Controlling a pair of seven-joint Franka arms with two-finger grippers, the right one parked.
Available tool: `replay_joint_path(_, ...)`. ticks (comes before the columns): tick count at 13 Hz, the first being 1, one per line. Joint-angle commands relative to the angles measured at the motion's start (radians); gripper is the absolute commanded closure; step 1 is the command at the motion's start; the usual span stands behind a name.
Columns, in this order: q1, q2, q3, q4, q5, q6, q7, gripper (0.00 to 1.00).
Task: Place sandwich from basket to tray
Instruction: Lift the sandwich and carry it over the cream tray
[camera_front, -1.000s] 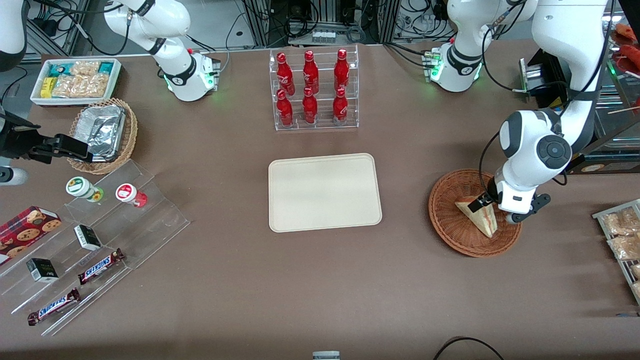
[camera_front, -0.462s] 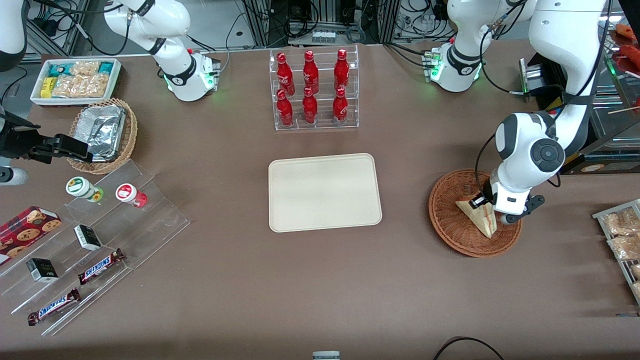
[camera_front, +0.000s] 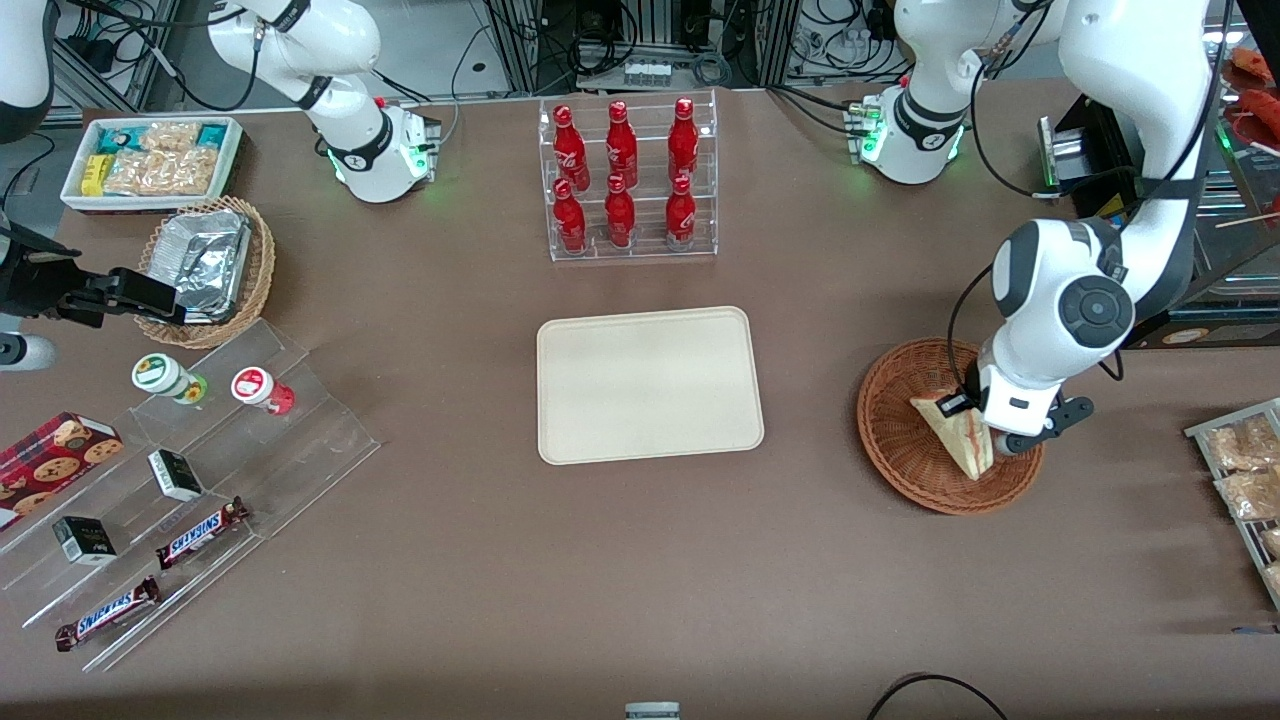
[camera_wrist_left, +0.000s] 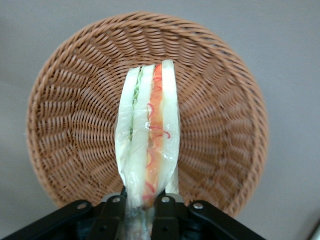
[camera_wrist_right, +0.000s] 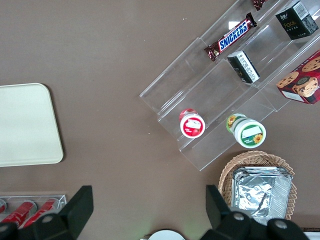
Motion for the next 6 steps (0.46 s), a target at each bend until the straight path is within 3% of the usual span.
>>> replay_joint_path(1, -0.110, -0.037, 0.004, 0.143, 0.021, -0.198, -0.028, 1.00)
replay_joint_path(3, -0.194, -0.014, -0.004, 0.279, 0.014, -0.336, -0.030, 1.00)
replay_joint_path(6, -0.369, 0.069, -0.005, 0.401, -0.025, -0.349, -0.146, 1.00)
